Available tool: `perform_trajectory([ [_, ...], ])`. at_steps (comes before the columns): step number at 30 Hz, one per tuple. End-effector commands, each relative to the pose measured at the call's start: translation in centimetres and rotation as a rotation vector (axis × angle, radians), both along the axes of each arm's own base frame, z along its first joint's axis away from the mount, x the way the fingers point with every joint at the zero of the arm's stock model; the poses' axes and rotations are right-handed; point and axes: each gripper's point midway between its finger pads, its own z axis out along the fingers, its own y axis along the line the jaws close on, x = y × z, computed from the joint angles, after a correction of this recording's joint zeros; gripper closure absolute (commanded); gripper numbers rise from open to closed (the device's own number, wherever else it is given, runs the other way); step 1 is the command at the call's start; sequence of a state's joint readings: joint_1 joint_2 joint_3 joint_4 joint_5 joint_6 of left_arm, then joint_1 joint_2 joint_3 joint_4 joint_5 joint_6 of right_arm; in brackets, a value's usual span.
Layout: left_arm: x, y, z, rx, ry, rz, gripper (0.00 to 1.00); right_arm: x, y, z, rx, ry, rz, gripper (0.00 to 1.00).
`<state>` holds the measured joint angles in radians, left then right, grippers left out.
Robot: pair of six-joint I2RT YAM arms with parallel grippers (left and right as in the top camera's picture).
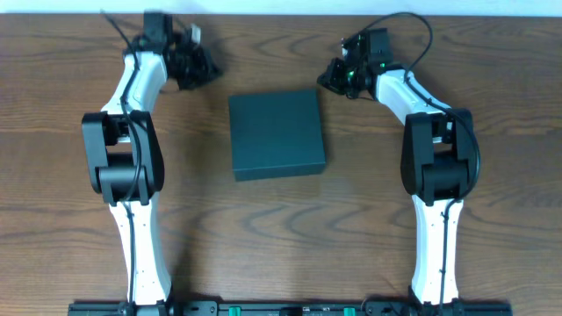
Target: Pack container
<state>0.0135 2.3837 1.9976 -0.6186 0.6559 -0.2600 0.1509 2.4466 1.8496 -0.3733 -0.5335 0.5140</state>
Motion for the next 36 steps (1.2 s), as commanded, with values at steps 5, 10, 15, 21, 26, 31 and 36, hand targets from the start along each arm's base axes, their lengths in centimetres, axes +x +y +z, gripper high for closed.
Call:
perform_trajectory([
  [5, 0.5, 3.5, 11.6, 0.275, -0.220, 0.017, 0.94, 2.0, -1.8, 14.2, -0.249, -0.276, 0.074, 0.98],
  [10, -3.6, 3.2, 18.5, 0.355, -0.285, -0.014, 0.94, -1.3, -2.5, 22.1, -0.347, -0.359, 0.142, 0.98],
  [15, -8.4, 3.2, 26.5, 0.393, -0.420, -0.027, 0.94, -5.7, -3.4, 30.2, -0.375, -0.479, 0.166, 0.98],
  [21, -13.9, 3.1, 32.2, 0.407, -0.503, -0.019, 0.94, -11.5, -4.6, 37.6, -0.380, -0.577, 0.144, 0.98],
  [26, -19.9, 1.5, 35.0, 0.402, -0.532, -0.067, 0.94, -17.4, -4.8, 40.5, -0.411, -0.593, 0.174, 0.99],
  [31, -27.7, 1.6, 38.0, 0.497, -0.597, -0.056, 0.94, -24.4, -5.3, 42.8, -0.503, -0.620, 0.187, 0.98],
  [36, -34.7, 1.4, 38.8, 0.448, -0.679, -0.077, 0.94, -30.6, -5.1, 43.6, -0.530, -0.656, 0.254, 0.98],
])
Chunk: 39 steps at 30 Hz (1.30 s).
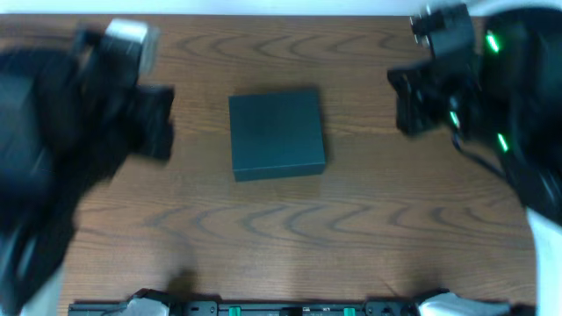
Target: Pack container
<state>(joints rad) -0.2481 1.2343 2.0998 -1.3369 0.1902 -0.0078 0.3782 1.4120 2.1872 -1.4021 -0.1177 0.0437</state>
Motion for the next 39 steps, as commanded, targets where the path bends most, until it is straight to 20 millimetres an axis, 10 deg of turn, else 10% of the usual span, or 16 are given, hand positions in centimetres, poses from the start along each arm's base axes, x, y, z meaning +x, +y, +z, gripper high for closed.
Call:
perform_trajectory([
  [1, -3.7, 1.3, -0.7, 0.001, -0.027, 0.029, 0.94, -3.1, -1.2, 0.1, -0.066, -0.040, -0.011, 0.98],
  [7, -9.1, 4.0, -5.0, -0.003, -0.081, 0.101, 0.94, -7.4, -3.7, -3.8, -0.114, -0.022, -0.043, 0.98],
  [8, -9.4, 4.1, -5.4, -0.006, -0.089, 0.102, 0.93, -7.7, -3.8, -4.5, -0.115, -0.018, -0.042, 0.76],
  [9, -9.6, 4.1, -5.9, -0.008, -0.095, 0.102, 0.58, -8.0, -4.0, -5.0, -0.116, -0.012, -0.041, 0.02],
  [10, -9.6, 4.5, -6.4, -0.008, -0.096, 0.122, 0.05, -8.3, -4.0, -5.6, -0.122, -0.002, -0.039, 0.01],
  [26, -13.6, 5.6, -13.1, 0.088, 0.210, 0.127, 0.04, -10.2, -5.0, -8.9, -0.201, 0.139, -0.029, 0.01],
  [35, -12.4, 8.0, -11.0, 0.086, -0.082, 0.275, 0.05, -10.2, -5.0, -8.9, -0.201, 0.139, -0.029, 0.01],
  [39, -10.6, 8.9, -13.5, 0.062, -0.217, 0.367, 0.05, -10.2, -5.0, -8.9, -0.201, 0.139, -0.029, 0.01],
])
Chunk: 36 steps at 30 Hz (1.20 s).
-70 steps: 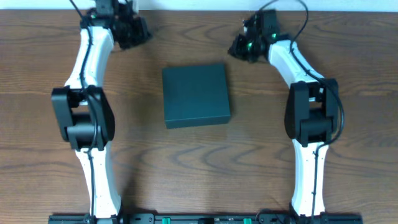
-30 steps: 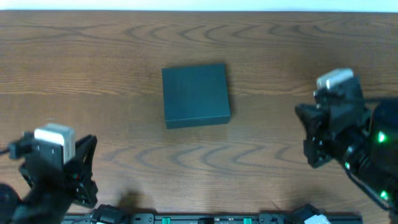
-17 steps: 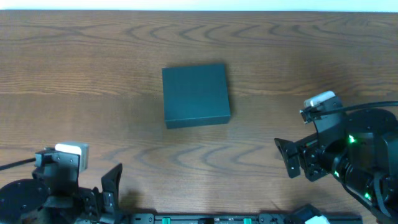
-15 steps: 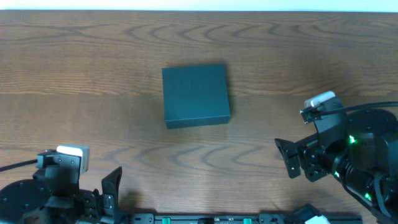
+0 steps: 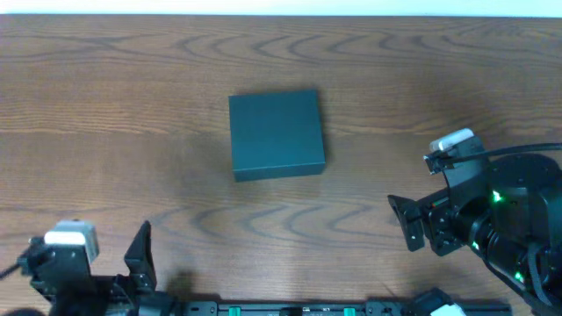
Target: Pack container
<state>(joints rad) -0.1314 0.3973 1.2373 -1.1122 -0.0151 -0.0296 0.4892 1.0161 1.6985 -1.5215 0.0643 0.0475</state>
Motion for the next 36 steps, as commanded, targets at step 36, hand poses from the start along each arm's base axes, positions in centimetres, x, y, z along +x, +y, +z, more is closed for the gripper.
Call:
perform_trajectory([
  [36, 9.0, -0.1, -24.7, -0.028, 0.062, 0.037, 0.05, -0.1, 0.0, 0.0, -0.004, -0.003, 0.000, 0.01],
])
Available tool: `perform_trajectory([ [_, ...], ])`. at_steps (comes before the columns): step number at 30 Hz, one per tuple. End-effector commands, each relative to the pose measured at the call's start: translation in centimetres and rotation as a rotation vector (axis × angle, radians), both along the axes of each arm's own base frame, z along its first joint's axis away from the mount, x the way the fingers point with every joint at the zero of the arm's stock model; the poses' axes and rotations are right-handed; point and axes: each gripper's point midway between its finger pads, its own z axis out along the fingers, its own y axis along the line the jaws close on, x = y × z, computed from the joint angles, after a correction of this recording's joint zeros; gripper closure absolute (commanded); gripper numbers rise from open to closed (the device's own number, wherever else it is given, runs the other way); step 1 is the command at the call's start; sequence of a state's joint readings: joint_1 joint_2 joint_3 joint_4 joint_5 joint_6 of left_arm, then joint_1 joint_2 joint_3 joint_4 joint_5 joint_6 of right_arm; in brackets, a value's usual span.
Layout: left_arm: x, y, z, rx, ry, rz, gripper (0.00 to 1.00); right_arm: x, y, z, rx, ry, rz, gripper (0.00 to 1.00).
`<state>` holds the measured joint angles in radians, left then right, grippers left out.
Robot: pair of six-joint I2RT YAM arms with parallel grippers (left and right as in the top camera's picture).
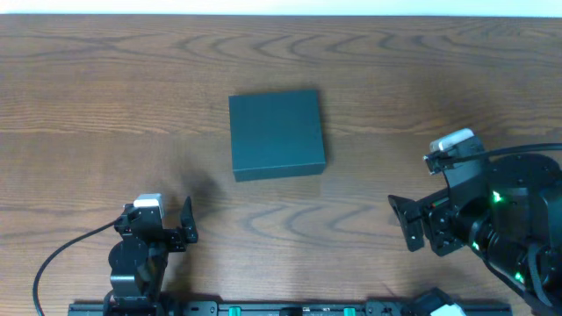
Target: Pack container
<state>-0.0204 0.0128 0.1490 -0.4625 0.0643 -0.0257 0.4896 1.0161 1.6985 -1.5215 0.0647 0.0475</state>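
A dark green square container [277, 134] lies with its lid on at the middle of the wooden table [105, 105]. Neither arm touches it. My left gripper [158, 225] is folded back low at the near left edge, well short of the container, its fingers apart and empty. At the near right my right gripper [400, 224] is raised close under the camera and looks large, its dark fingers also spread with nothing between them. The container's contents are hidden under the lid.
A black rail with green clips [290, 309] runs along the table's near edge between the two arm bases. A white wall strip [281, 7] borders the far edge.
My left arm has folded down and now sits smaller, a little to the right of where it was at the near left edge. The right arm and the container have not moved.
Both grippers were stretched to the far side of the table, left and right of the closed container. Then both were blurred and close under the camera. Later both were at the near edge, where the left one has now settled lower. The container stayed put throughout.
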Motion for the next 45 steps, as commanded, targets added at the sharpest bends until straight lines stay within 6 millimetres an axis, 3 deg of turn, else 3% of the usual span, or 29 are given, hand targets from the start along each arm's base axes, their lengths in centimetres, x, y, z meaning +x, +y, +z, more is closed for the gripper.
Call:
perform_trajectory([
  [1, 0.0, 0.0, -0.6, -0.006, 0.006, 0.000, 0.05, -0.1, 0.0, 0.0, -0.004, -0.003, -0.001, 0.01],
  [17, 0.0, 0.0, -0.6, -0.006, 0.006, 0.000, 0.05, 0.2, -0.2, 0.1, -0.041, -0.029, 0.021, 0.01],
  [20, 0.0, 0.0, -0.6, -0.006, 0.006, 0.001, 0.05, 1.7, -0.4, 0.7, -0.076, -0.112, 0.047, 0.01],
  [25, 0.0, 0.0, -0.6, -0.006, 0.006, 0.000, 0.05, 4.0, -1.1, 0.5, 0.049, -0.241, -0.019, 0.01],
  [29, 0.0, 0.0, -0.6, -0.006, 0.006, 0.000, 0.05, 4.3, -2.6, -2.4, 0.095, -0.334, -0.083, 0.01],
  [37, 0.0, 0.0, -0.6, -0.006, 0.006, 0.001, 0.05, 2.7, -4.5, -11.1, 0.100, -0.478, -0.147, 0.01],
  [45, 0.0, 0.0, -0.6, -0.006, 0.006, 0.000, 0.05, 2.1, -5.0, -18.3, 0.098, -0.499, -0.168, 0.01],
])
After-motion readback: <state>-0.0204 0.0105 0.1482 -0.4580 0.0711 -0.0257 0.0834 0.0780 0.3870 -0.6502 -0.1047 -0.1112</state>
